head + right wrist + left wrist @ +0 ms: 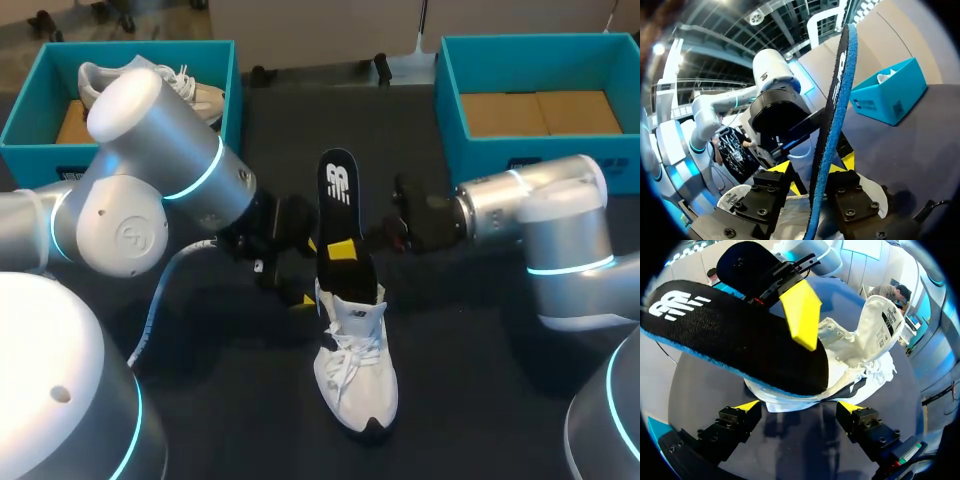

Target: Take the shoe out of the shoebox, open the shoe tongue, remove and reinsert the insole, then place the shoe into the shoebox

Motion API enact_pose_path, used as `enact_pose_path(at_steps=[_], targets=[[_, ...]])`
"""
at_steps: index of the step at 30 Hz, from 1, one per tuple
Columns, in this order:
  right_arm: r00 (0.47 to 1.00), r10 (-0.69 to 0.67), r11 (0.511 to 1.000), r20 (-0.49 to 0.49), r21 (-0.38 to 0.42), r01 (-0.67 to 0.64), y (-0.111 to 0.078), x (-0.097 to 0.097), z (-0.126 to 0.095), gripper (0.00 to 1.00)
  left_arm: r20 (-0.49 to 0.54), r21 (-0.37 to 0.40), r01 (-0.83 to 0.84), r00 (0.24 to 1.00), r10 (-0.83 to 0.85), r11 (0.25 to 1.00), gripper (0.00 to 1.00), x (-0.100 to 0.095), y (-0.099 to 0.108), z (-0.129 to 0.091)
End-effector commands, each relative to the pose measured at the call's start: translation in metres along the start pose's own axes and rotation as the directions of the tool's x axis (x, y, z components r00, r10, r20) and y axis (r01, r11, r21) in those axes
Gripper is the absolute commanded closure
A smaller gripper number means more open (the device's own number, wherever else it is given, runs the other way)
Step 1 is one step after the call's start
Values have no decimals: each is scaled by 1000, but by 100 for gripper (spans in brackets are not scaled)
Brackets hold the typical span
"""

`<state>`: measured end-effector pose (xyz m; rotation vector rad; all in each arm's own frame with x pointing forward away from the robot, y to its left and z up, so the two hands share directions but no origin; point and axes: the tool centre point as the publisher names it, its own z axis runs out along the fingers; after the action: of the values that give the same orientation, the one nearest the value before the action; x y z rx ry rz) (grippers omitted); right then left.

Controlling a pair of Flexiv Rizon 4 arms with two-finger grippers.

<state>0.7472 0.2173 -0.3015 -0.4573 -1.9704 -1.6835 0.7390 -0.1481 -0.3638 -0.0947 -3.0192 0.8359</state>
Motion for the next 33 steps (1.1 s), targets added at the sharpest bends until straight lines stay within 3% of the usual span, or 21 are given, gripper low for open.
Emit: enact_pose_path(at_steps=[1, 2, 17, 33], targets=[[1000, 16, 1000, 10, -19, -16, -1, -3, 4, 85, 3, 0, 0, 1000, 0, 1000, 0, 1, 0, 1], [1000, 20, 1000, 13, -22, -20, -1, -4, 3, 100, 3, 0, 0, 1000, 0, 1000, 0, 1, 0, 1], [993, 112, 993, 40, -23, -112, -28, -2, 0, 100, 3, 0, 0, 1000, 0, 1000, 0, 1, 0, 1], [978, 204, 978, 30, 38, -205, -64, 7, 6, 100, 3, 0, 0, 1000, 0, 1000, 0, 1, 0, 1]])
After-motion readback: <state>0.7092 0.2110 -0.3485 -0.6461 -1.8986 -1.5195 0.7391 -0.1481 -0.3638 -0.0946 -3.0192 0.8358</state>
